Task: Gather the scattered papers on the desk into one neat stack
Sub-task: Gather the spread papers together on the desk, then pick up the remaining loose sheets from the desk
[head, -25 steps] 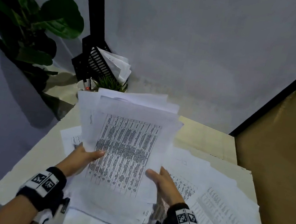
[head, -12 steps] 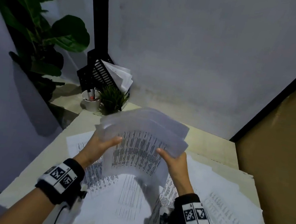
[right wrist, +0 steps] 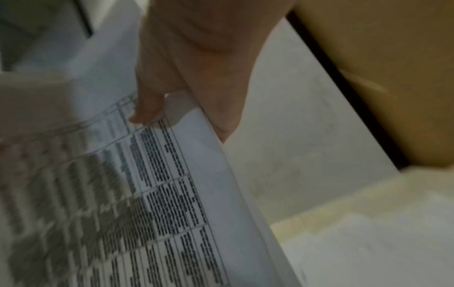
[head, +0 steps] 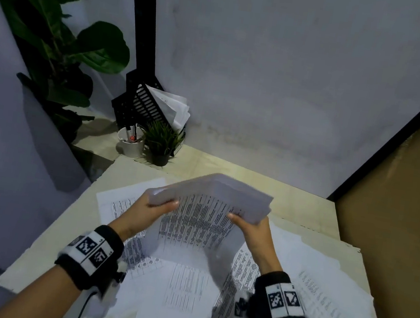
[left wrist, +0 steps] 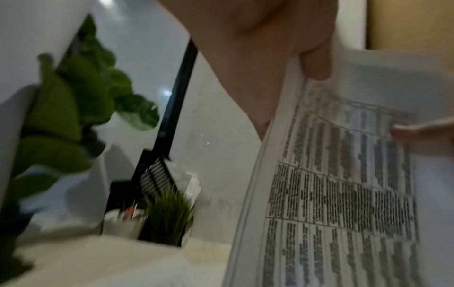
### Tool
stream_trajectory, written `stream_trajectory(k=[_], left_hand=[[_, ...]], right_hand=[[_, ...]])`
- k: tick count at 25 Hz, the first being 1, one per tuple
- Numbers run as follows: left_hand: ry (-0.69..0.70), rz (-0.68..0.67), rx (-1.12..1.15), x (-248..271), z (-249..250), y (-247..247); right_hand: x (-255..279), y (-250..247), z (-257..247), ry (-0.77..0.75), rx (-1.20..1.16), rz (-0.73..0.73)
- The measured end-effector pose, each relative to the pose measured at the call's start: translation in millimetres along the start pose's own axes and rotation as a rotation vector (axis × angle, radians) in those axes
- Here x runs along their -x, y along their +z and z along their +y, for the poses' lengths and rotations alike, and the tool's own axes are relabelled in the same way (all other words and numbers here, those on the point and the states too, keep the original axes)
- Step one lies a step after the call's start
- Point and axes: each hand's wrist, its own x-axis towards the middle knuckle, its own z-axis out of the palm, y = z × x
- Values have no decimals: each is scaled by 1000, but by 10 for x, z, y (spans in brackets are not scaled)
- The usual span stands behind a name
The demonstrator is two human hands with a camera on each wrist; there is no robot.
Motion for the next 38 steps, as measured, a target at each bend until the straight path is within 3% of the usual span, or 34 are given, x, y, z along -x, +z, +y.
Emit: stream_trajectory(k=[5,9,14,18,21,24,26,30,32,35,38], left_hand=[[160,57,45,62,130,-2],[60,105,27,128,-78,117],[202,187,37,23,124,181],[188,258,15,-2,126,237],[130,245,27,-9,117,231],[-59,255,52,-50,-18,177],[-93,231,58,-62,-11,145],[7,138,69,-34,-29,173],[-136,79,-2,43,-307,238],[-301,-169,-284,136,-748,300],[-394,-176,-431,109,-845,391]], right_hand=[[62,-6,-140,-137,-90,52],[178,96,-29,-104,-69,84],[44,148,-234,-261,-180,293],[-5,187,-302,-231,-95,319],[-36,48,-184,-202,-132,203],[-62,1,-4,-15,68,41],[-50,9,-6,58,164,79],[112,-12,65,45,71,107],[237,23,300,137,167,93],[271,-97,424,222,95,257],[292,-538,479,265,48,380]])
